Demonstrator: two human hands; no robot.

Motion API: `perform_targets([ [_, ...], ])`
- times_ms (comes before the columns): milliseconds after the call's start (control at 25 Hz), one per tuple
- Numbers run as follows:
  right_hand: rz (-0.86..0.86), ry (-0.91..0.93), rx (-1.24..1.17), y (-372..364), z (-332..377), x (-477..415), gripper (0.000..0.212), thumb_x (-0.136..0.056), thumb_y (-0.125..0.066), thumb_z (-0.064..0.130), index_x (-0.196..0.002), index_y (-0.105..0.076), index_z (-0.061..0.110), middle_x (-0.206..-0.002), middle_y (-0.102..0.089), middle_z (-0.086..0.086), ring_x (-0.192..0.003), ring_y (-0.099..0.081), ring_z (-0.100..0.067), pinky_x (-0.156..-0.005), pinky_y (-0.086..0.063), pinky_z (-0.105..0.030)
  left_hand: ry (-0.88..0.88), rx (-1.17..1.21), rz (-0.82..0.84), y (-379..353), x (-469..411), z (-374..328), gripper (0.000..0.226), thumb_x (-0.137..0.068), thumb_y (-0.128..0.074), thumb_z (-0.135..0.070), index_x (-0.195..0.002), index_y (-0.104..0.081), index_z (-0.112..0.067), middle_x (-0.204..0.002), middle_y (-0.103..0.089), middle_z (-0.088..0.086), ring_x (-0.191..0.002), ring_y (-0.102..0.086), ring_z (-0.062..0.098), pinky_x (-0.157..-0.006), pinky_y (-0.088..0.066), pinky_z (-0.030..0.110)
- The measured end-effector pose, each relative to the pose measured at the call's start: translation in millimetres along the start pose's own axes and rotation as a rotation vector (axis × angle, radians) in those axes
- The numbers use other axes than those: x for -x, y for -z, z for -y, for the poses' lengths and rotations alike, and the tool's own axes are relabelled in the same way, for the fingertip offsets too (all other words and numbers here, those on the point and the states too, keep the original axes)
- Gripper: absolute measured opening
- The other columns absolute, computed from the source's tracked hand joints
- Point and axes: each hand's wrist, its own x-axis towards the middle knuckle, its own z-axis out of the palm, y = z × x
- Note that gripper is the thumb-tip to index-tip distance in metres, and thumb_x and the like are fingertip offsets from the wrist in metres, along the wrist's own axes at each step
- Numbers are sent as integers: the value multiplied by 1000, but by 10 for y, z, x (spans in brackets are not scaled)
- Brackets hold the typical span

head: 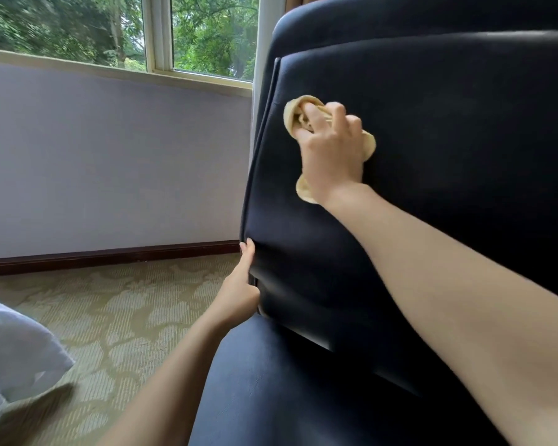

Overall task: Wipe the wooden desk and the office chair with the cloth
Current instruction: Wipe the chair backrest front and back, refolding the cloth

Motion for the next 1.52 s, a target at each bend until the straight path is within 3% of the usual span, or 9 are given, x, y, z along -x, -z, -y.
perform_targets([
  [200,-82,146,105,-384,430,233,42,-93,-35,12,-123,-61,25,-145,-42,6,-129,-42,-23,-96,-38,-38,-69,22,-107,33,-8,130,102,-66,-24,25,-148,-19,-35,-153,-18,-18,-129,-25,-12,-82,-34,-3],
  [320,-61,336,197,-509,593,463,44,-91,-30,21,-122,-60,33,-142,-44,12,-127,-45,-16,-93,-42,-32,-98,164,-304,-91,18,178,92,-66,-24,26,-144,-36,-21,-142,-41,-11,-134,-34,4,-108,-32,19],
  [640,122,752,291,-658,658,895,39,-98,-31,24,-129,-53,18,-138,-43,1,-128,-39,-22,-98,-37,-37,33,175,-539,-232,211,211,77,-72,-29,21,-138,-42,-16,-140,-45,0,-123,-45,15,-99,-37,29],
  [920,155,1100,515,-752,493,1134,30,-92,-32,13,-114,-48,0,-118,-55,-6,-111,-45,-25,-83,-42,-36,46,132,-409,-180,354,80,80,-77,-32,20,-145,-30,-20,-150,-33,-3,-136,-32,15,-110,-30,32],
  [1080,164,1165,901,-724,161,1640,49,-89,-32,13,-73,-51,-30,-101,-57,-11,-91,-40,-28,-60,-30,-39,-77,78,-293,-245,393,-48,82,-76,-34,20,-146,-29,-22,-144,-30,-16,-132,-24,-3,-113,-21,21],
  [1240,311,1047,967,-596,-334,2218,29,-66,-61,20,-63,-50,-7,-71,-51,-25,-67,-41,-26,-68,-37,-35,-137,7,-176,-411,408,-123,90,-73,-33,24,-150,-15,-20,-156,-3,-12,-141,-1,-3,-110,-5,11],
  [1320,448,1002,946,-509,-659,2509,34,-65,-47,11,-69,-49,-23,-68,-47,-29,-73,-36,-28,-70,-36,-37,-170,-9,-140,-506,401,-161,93,-74,-33,25,-150,-9,-21,-157,6,-11,-142,5,-1,-112,-1,14],
  [1400,479,987,963,-334,-950,2795,42,-68,-40,8,-45,-45,-26,-79,-43,-46,-84,-32,-39,-78,-41,-30,-198,-23,-125,-628,384,-215,94,-74,-34,24,-150,-5,-23,-157,10,-12,-142,8,0,-114,0,19],
  [1520,626,720,589,-9,-1173,3064,36,-81,-35,7,-85,-71,1,-90,-55,-38,-93,-47,-40,-82,-46,-17,-238,-60,-95,-797,348,-288,96,-76,-35,21,-150,0,-29,-154,17,-16,-144,10,5,-116,-5,23],
])
